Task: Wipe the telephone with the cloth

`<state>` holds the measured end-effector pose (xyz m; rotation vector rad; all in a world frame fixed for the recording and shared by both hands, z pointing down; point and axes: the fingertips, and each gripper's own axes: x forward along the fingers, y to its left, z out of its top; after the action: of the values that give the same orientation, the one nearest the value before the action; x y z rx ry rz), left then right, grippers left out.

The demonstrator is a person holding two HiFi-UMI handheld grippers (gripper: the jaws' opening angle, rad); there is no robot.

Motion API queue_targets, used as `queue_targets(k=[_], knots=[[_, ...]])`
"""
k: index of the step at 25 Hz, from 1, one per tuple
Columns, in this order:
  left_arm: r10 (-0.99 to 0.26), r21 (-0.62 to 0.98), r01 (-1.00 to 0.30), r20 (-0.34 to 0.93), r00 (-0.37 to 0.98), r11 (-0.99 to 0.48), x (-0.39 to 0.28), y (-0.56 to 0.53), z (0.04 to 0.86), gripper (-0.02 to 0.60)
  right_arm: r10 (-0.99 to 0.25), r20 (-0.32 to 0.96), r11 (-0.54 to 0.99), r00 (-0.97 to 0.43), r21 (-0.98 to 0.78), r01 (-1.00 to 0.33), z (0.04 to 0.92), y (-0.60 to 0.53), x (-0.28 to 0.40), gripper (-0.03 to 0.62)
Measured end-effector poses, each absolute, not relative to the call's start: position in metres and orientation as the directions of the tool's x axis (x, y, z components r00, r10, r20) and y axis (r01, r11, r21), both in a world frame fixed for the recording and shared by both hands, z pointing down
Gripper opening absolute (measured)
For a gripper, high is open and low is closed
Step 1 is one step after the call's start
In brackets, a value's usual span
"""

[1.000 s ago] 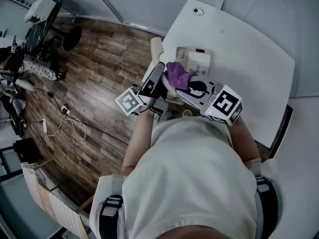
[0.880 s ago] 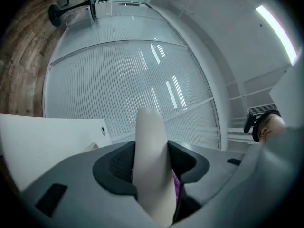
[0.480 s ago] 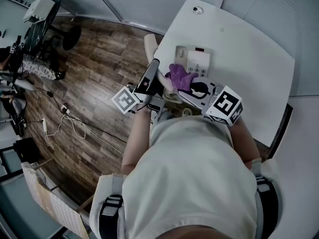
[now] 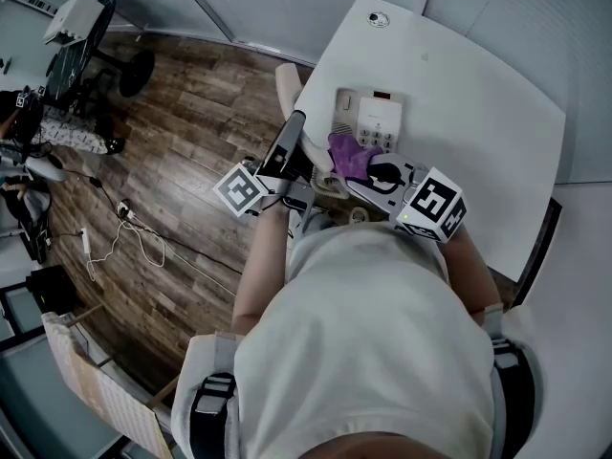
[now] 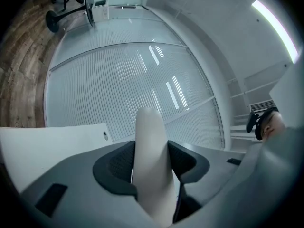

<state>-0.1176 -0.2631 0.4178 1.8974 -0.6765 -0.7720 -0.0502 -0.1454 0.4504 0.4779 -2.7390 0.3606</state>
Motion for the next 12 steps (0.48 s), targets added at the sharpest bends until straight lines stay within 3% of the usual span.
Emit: queue_targets(k=[5, 12], knots=[[-0.721, 0.904, -0.145, -0.214, 0.659, -0.401, -0.113, -0.264, 0.421, 0.224, -0.306, 0.397, 0.896, -0.865, -0.186, -0.402, 0.462, -0.147, -0.035, 0.069], [-0.722, 0.912, -0.183, -0.154, 0.675, -0.366, -0.105, -0.265, 0.433, 0.224, -0.446, 0.373, 0.828, -0.814, -0.174, -0.533, 0.457, -0.173, -0.010, 0.069]])
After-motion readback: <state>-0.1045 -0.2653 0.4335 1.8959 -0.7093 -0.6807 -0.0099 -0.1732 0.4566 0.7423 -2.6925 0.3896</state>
